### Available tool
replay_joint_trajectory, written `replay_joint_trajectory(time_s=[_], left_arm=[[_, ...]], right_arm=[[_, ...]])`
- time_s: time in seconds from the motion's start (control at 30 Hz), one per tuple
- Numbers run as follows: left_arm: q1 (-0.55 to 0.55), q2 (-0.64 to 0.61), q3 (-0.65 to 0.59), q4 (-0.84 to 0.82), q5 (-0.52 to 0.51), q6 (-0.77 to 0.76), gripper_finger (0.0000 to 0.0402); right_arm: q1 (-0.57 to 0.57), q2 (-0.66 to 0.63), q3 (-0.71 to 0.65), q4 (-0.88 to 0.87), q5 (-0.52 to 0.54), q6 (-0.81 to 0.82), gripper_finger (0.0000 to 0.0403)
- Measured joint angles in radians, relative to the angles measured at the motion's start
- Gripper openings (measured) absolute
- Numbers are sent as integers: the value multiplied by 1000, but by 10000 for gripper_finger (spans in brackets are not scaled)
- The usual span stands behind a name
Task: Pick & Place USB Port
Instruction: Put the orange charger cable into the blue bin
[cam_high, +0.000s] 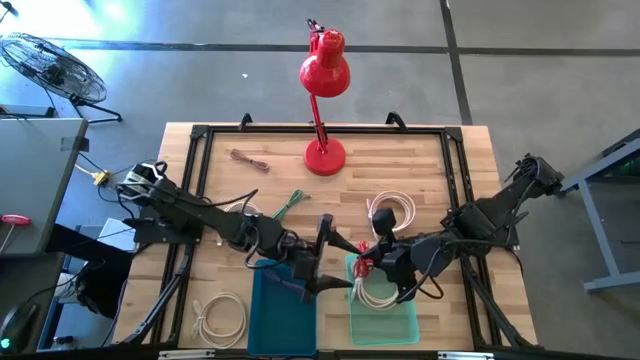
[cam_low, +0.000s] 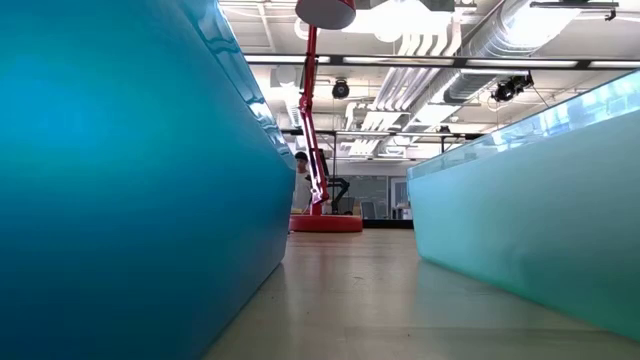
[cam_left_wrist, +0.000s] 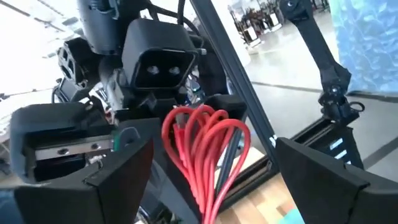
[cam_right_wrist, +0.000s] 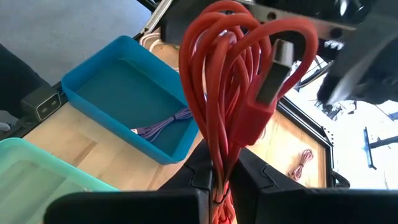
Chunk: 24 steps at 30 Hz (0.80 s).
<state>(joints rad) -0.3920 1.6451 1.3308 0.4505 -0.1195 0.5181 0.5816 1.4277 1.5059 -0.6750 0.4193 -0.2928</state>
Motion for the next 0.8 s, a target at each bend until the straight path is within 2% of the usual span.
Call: replay_joint_trajectory(time_s=[0.2,0.5,0.63,0.8], left_arm=[[23,36,-1,86,7,-7,332],[42,39,0,107,21,-25,325],[50,39,0,101,20,-25,289],[60,39,-1,101,28,-26,214]], right_arm=[[0,0,0,0,-1,3,18],[0,0,0,0,-8,3,18],[0,0,0,-1,-7,3,18],[0,0,0,-1,-6,4,18]])
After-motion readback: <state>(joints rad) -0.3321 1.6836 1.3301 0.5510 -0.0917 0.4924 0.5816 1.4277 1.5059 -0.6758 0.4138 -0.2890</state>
